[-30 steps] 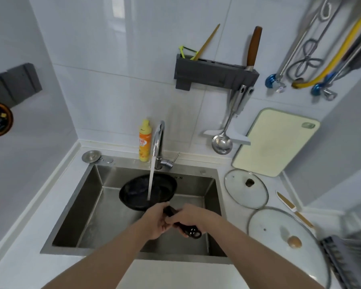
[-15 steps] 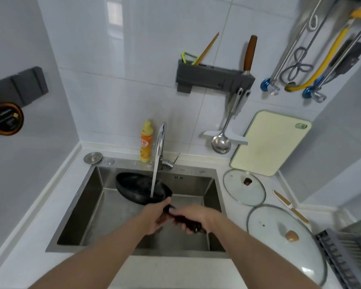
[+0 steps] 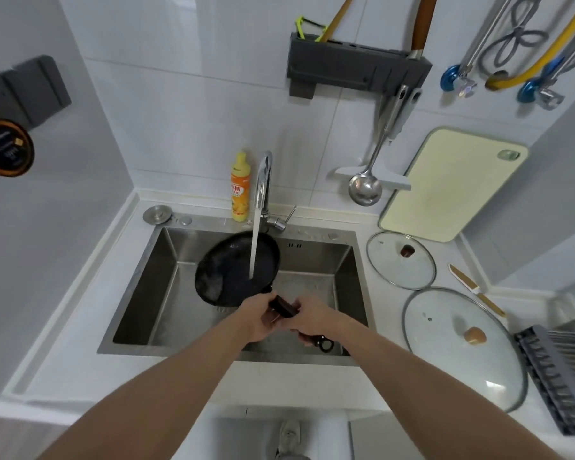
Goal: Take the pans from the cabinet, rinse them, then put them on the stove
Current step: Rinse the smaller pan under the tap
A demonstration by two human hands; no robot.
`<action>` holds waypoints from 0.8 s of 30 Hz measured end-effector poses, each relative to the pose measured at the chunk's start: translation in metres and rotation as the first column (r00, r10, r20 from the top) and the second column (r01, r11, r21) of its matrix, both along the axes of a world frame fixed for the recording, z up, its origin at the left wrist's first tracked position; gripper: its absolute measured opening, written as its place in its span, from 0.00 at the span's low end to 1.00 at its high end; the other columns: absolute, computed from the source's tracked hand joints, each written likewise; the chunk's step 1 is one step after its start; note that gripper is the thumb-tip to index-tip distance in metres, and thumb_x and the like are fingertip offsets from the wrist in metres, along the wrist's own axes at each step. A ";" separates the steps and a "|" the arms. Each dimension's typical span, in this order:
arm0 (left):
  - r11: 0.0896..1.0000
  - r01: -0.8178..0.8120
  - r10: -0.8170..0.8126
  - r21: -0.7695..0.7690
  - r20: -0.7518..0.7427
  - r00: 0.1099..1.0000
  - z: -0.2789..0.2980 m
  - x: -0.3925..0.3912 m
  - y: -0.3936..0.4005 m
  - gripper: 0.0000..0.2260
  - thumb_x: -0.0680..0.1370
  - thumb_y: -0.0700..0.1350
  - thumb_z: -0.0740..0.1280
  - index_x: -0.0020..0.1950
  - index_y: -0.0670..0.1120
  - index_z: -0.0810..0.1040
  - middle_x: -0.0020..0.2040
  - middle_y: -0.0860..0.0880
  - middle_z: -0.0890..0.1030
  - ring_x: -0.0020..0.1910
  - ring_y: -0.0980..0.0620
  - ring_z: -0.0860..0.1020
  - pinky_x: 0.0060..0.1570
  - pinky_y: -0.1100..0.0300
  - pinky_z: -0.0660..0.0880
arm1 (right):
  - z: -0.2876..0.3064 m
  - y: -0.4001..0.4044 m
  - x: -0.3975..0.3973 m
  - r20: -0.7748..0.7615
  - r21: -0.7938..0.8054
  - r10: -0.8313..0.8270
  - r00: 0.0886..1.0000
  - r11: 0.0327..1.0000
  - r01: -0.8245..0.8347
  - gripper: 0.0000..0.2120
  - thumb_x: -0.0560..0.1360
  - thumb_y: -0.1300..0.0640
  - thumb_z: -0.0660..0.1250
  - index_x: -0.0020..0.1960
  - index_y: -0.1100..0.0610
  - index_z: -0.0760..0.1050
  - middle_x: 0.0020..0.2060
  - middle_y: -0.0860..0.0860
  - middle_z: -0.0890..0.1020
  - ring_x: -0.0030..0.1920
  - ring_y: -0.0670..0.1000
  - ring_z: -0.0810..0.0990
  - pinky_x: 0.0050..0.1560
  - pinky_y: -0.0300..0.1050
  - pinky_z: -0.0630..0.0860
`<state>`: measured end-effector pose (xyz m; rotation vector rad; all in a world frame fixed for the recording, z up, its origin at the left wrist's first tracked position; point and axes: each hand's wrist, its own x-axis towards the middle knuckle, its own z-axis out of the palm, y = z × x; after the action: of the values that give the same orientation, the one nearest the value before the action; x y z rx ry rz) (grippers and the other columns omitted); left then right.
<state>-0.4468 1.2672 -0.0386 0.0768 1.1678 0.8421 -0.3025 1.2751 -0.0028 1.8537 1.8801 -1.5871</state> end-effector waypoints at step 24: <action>0.998 0.046 -0.055 -0.052 -0.184 0.981 0.011 0.019 0.027 0.17 0.73 0.59 0.73 0.49 0.46 0.78 0.33 0.48 0.80 0.28 0.54 0.77 0.32 0.62 0.77 | 0.011 0.042 0.027 -0.331 -0.839 -0.633 0.699 0.537 0.090 0.18 0.76 0.51 0.68 0.56 0.63 0.70 0.36 0.52 0.76 0.25 0.45 0.76 0.24 0.34 0.76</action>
<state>-0.4279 1.2944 -0.0274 0.1484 1.3550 0.7741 -0.2755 1.3166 0.0086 1.4361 0.4954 -2.8101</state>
